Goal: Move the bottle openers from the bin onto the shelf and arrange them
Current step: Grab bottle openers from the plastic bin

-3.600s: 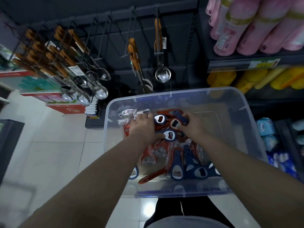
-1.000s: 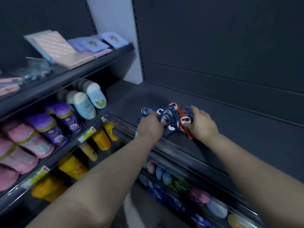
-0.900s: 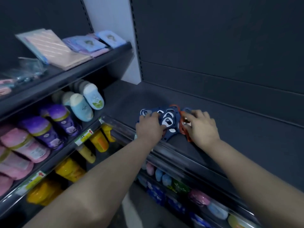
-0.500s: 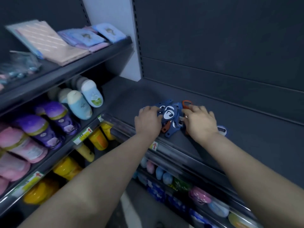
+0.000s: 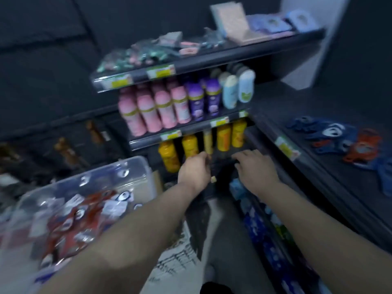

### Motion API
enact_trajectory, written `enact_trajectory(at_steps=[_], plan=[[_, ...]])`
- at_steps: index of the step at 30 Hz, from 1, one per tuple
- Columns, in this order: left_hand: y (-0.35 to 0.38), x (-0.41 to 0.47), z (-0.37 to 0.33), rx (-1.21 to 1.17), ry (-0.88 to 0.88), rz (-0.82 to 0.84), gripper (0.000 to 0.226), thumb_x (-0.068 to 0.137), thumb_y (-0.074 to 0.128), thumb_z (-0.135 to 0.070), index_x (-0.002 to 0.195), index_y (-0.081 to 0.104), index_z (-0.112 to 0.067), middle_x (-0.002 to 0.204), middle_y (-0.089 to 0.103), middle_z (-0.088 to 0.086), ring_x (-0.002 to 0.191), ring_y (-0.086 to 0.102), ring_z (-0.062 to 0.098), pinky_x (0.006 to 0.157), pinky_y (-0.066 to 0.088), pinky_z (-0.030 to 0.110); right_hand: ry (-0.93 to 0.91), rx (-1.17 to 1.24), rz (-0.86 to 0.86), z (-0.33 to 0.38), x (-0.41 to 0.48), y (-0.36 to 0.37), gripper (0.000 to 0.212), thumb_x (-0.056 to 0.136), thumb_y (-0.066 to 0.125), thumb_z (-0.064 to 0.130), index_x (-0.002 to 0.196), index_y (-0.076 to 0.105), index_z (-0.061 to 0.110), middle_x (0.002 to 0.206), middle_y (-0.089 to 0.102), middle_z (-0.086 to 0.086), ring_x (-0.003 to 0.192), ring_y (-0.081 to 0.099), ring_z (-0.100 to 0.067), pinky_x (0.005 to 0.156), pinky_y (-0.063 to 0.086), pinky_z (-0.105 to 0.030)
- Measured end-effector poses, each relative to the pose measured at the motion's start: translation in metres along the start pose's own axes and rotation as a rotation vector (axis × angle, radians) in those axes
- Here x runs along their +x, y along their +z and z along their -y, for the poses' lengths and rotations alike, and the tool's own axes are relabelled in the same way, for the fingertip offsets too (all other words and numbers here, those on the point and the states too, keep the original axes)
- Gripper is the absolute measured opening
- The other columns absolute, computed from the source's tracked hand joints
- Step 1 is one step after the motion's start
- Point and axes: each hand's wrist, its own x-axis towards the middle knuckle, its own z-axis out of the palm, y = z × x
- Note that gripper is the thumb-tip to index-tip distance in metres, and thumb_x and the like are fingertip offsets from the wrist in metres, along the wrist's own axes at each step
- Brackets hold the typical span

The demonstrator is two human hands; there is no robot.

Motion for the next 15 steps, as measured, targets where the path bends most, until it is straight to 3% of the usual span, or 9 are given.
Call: enact_trajectory(at_steps=[5,10,12,15], plan=[[-0.05,-0.058,0.124,0.062,-0.313,-0.038,0.026,0.095,0.044,-0.016,0.114,0.061,-0.014,0.113,0.067,0.017,0.106,0.061,0.037,0.085,0.047,0.038,-0.232,0.046,0.085,0.105,0.0,0.029,0.032,0.101,0.04,0.022,0.131,0.051,0.023,0.128,0.056,0.001,0.118,0.046,-0.025,0.089,0.041,-0.04],[-0.094,-0.1,0.235,0.051,-0.592,-0.054,0.03,0.089,0.05,-0.012,0.116,0.063,-0.014,0.114,0.068,0.014,0.106,0.063,0.033,0.088,0.049,0.037,-0.322,0.004,0.187,0.193,0.011,0.068,0.032,0.095,0.045,0.016,0.124,0.055,0.024,0.12,0.059,0.0,0.113,0.049,-0.025,0.086,0.044,-0.039],[-0.109,-0.111,0.271,0.034,-0.655,-0.043,0.025,0.087,0.058,-0.022,0.11,0.065,-0.014,0.11,0.069,0.013,0.102,0.064,0.033,0.086,0.051,0.037,-0.336,-0.028,0.249,0.229,0.019,0.087,0.033,0.091,0.049,0.016,0.122,0.055,0.025,0.117,0.059,0.0,0.111,0.052,-0.026,0.084,0.046,-0.036],[-0.125,-0.121,0.326,0.016,-0.721,0.048,0.035,0.083,0.067,-0.033,0.111,0.064,-0.012,0.11,0.069,0.013,0.104,0.064,0.032,0.087,0.05,0.035,-0.324,-0.027,0.356,0.281,0.029,0.117,0.033,0.089,0.054,0.019,0.121,0.055,0.024,0.12,0.06,-0.001,0.111,0.056,-0.024,0.086,0.049,-0.033]])
